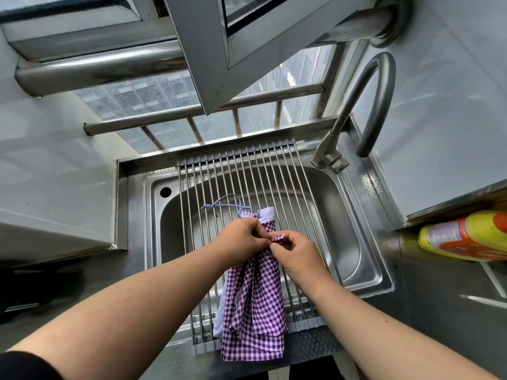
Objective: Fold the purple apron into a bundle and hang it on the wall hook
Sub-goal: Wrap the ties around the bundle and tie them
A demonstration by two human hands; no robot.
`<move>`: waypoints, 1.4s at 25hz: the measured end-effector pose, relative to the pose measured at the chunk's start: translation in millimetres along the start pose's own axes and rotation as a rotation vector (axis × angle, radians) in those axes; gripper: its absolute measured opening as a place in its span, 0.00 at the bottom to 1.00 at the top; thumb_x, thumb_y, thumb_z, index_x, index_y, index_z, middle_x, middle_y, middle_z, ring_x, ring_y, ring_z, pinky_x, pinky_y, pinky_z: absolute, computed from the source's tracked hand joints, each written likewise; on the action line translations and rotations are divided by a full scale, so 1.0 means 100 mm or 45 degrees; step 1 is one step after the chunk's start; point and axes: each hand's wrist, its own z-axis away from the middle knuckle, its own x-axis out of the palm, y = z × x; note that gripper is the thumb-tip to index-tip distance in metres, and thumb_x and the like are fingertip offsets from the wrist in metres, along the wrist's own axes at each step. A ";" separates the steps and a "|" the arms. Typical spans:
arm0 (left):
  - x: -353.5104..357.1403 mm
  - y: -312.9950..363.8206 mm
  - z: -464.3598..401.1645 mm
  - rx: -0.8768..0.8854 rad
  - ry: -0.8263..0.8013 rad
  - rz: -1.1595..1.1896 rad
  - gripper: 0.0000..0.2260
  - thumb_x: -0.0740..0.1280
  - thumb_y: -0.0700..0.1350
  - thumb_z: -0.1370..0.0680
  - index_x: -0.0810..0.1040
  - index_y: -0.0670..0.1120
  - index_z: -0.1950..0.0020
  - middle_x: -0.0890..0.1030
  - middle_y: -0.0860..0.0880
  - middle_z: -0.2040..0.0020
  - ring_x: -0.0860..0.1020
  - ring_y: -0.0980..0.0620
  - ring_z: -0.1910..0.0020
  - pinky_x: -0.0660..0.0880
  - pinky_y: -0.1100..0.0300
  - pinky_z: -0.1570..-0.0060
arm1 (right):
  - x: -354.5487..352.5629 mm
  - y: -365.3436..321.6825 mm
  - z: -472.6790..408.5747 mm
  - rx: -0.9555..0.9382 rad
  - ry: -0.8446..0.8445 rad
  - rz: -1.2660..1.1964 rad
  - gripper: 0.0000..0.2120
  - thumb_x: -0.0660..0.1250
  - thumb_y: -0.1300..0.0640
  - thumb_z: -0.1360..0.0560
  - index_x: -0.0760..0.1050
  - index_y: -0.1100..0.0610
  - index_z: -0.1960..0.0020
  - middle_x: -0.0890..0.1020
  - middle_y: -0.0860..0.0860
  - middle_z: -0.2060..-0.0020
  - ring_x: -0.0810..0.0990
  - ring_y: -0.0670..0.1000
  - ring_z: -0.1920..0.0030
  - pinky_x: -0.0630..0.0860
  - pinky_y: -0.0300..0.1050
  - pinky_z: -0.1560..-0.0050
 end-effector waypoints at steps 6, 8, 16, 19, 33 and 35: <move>-0.01 -0.02 0.00 0.044 -0.035 -0.025 0.08 0.76 0.39 0.23 0.79 0.45 0.48 0.86 0.49 0.53 0.85 0.54 0.55 0.84 0.59 0.50 | 0.00 -0.08 -0.08 -0.046 0.051 0.118 0.09 0.71 0.61 0.19 0.84 0.47 0.51 0.88 0.48 0.56 0.87 0.47 0.54 0.85 0.45 0.49; -0.01 -0.02 0.00 0.048 -0.016 -0.073 0.07 0.76 0.40 0.22 0.79 0.46 0.48 0.86 0.50 0.53 0.83 0.56 0.57 0.81 0.65 0.56 | -0.02 -0.10 -0.06 -0.074 -0.028 0.232 0.11 0.71 0.61 0.19 0.84 0.45 0.53 0.87 0.47 0.56 0.87 0.46 0.56 0.84 0.43 0.50; 0.00 0.03 -0.04 0.103 -0.067 -0.242 0.03 0.74 0.44 0.20 0.81 0.51 0.50 0.86 0.55 0.53 0.84 0.58 0.53 0.82 0.62 0.50 | -0.18 -0.25 -0.08 -0.225 -0.150 0.797 0.09 0.73 0.55 0.20 0.80 0.42 0.55 0.80 0.40 0.52 0.79 0.40 0.52 0.75 0.41 0.49; 0.00 0.06 -0.02 0.146 -0.085 -0.362 0.03 0.72 0.44 0.19 0.80 0.52 0.50 0.84 0.57 0.52 0.82 0.59 0.52 0.82 0.60 0.47 | -0.15 -0.26 -0.07 -0.184 -0.086 0.814 0.09 0.75 0.56 0.25 0.78 0.43 0.58 0.82 0.41 0.57 0.80 0.40 0.56 0.77 0.42 0.53; -0.02 0.14 -0.11 0.129 -0.154 -0.545 0.08 0.69 0.46 0.19 0.86 0.52 0.43 0.86 0.54 0.47 0.83 0.56 0.49 0.81 0.59 0.44 | -0.09 -0.08 0.00 -0.456 0.092 0.901 0.05 0.71 0.58 0.22 0.82 0.52 0.47 0.76 0.44 0.52 0.78 0.50 0.51 0.77 0.46 0.51; -0.04 0.15 -0.12 0.151 -0.182 -0.540 0.06 0.71 0.47 0.19 0.86 0.51 0.44 0.85 0.55 0.47 0.82 0.57 0.49 0.80 0.61 0.44 | -0.10 -0.07 0.01 -0.471 0.095 0.870 0.04 0.71 0.58 0.22 0.82 0.52 0.47 0.77 0.44 0.52 0.79 0.49 0.52 0.78 0.47 0.52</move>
